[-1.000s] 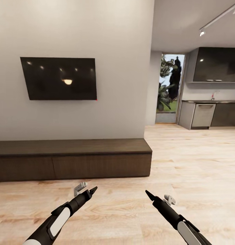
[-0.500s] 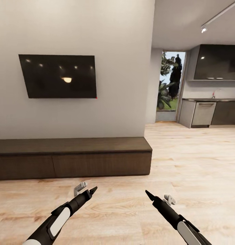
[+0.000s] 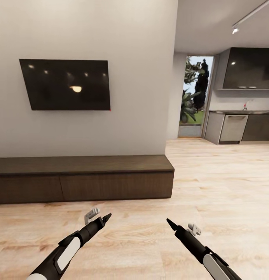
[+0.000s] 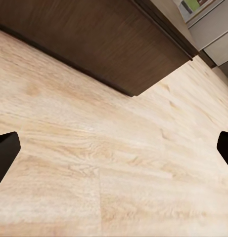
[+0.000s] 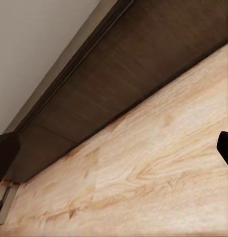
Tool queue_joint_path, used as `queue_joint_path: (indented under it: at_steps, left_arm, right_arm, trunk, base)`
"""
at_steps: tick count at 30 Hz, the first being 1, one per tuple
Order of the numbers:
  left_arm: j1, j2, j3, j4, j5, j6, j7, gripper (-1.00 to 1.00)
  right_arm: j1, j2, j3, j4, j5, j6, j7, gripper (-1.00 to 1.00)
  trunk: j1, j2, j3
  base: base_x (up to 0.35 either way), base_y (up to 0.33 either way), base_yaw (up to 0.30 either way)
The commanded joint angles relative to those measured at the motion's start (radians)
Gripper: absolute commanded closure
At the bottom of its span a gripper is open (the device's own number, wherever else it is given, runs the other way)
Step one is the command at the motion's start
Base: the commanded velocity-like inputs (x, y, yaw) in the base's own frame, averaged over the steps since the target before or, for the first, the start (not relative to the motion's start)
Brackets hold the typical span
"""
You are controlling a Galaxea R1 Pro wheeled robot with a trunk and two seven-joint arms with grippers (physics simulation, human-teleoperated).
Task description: Place each of the two pumpkins and all three candles from the living room inside a cabinet in the living room (use any cabinet), then make sure every cabinet is closed, and position the cauldron so it is next to a table in the living room.
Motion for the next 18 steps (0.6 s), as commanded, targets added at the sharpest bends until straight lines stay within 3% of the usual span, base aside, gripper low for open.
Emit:
queue_joint_path:
  at_steps: [1,18]
  left_arm:
    - [-0.001,0.001,-0.003,-0.001,0.011,0.004,0.0,-1.0]
    - [0.0,0.001,-0.003,-0.003,0.011,0.002,0.0,-1.0]
  right_arm:
    - [-0.001,-0.001,0.003,0.0,-0.011,0.004,0.002,-1.0]
    - [-0.001,-0.001,0.003,0.002,-0.011,0.003,0.003,-1.0]
  trunk:
    - [0.0,-0.001,-0.002]
    - [0.0,-0.001,-0.02]
  base:
    - [0.0,0.0,0.0]
    - [0.0,0.0,0.0]
